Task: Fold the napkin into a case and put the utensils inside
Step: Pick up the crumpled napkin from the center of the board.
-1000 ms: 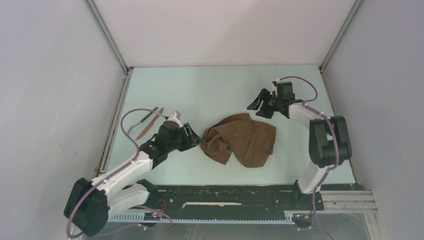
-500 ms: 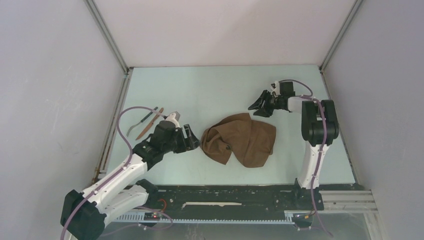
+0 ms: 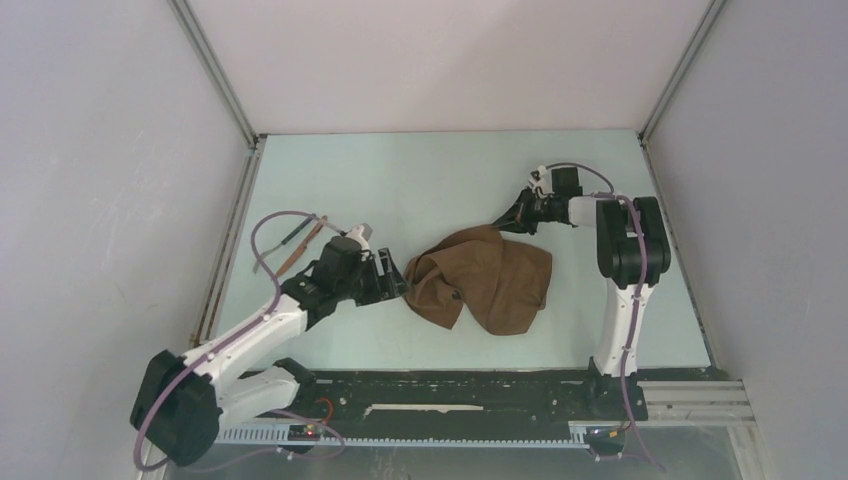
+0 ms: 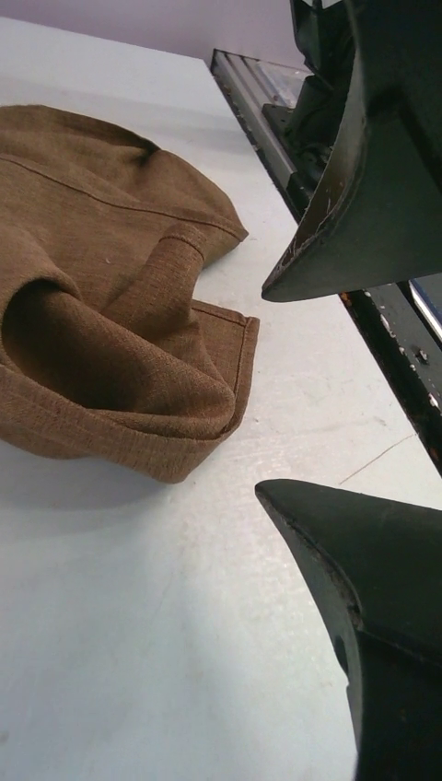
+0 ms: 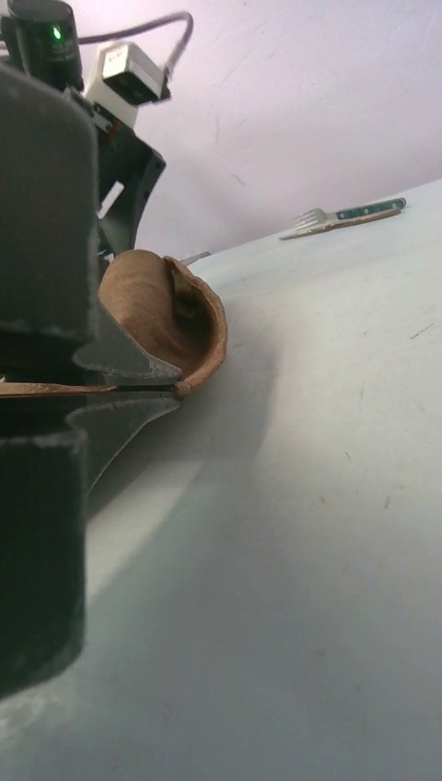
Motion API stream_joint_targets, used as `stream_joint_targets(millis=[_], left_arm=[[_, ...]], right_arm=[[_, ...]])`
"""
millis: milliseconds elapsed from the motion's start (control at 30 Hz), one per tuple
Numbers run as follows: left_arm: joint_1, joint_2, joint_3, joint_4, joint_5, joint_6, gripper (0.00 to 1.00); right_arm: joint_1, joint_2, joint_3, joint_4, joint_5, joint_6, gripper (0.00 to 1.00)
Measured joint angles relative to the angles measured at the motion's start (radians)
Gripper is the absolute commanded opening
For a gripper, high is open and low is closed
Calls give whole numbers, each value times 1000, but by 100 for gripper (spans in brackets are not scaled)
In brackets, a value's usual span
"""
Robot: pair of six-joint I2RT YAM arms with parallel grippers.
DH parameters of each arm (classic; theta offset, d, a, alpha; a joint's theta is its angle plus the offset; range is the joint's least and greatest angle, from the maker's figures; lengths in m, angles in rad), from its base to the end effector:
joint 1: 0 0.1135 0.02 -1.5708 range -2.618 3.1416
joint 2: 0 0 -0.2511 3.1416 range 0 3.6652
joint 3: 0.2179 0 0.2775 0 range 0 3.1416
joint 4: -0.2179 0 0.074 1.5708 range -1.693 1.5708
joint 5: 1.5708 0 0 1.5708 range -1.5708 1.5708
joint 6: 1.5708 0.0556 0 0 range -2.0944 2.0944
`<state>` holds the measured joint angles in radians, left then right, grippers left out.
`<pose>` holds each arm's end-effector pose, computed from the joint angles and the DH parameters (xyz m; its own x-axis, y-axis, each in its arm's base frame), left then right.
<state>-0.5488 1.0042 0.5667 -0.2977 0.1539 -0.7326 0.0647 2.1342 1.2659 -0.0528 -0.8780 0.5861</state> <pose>0.2103 -0.1386 0.1784 -0.8351 -0.2640 -0.4826 0.0727 0.8167 -0.5725 0.4375 0.0712 0.0706 -0.9417 0.2930 -0.1651 0.0181 0.5344 0.8450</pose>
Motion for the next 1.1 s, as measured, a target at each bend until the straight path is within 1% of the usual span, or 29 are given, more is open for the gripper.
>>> stream_joint_targets(millis=[100, 167, 233, 300, 400, 467, 567, 600, 633, 733, 800, 833, 867, 933, 967, 1067, 1100], left_arm=[[-7, 82, -6, 54, 46, -19, 77], [-21, 126, -24, 103, 70, -39, 76], [-44, 174, -52, 159, 90, -68, 68], [-67, 224, -74, 216, 100, -106, 63], [-96, 309, -112, 349, 111, -179, 54], [-110, 355, -140, 443, 109, -232, 49], [-126, 400, -149, 535, 76, -282, 42], [-128, 410, -149, 555, 57, -291, 42], [-128, 415, -149, 566, 40, -299, 46], [-123, 413, -149, 577, -13, -315, 53], [-98, 401, -140, 554, -35, -313, 56], [-86, 394, -131, 532, -49, -306, 55], [-69, 387, -107, 481, -72, -295, 51], [-40, 385, -24, 348, -135, -260, 39], [-27, 391, 35, 273, -176, -244, 36], [-14, 454, 249, 79, -288, -217, 41], [-14, 482, 302, 42, -311, -216, 42]], right_arm=[[-14, -44, -23, 11, 3, 25, 0], [-36, -122, -65, 20, 14, 47, 0], [-65, -220, -91, 10, 38, 53, 0], [-86, -299, -94, 3, 64, 55, 0], [-112, -420, -94, -8, 110, 50, 0], [-119, -467, -94, -13, 129, 46, 0], [-122, -481, -94, -19, 136, 44, 0], [-124, -480, -97, -22, 135, 44, 0], [-124, -479, -102, -26, 134, 45, 0], [-130, -479, -119, -34, 127, 45, 0], [-131, -479, -125, -33, 120, 45, 0], [-131, -479, -128, -32, 116, 45, 0], [-131, -479, -132, -30, 111, 46, 0], [-130, -479, -142, -26, 105, 46, 0], [-130, -479, -146, -27, 101, 46, 0], [-131, -479, -151, -29, 98, 45, 0], [-131, -479, -153, -28, 98, 44, 0]])
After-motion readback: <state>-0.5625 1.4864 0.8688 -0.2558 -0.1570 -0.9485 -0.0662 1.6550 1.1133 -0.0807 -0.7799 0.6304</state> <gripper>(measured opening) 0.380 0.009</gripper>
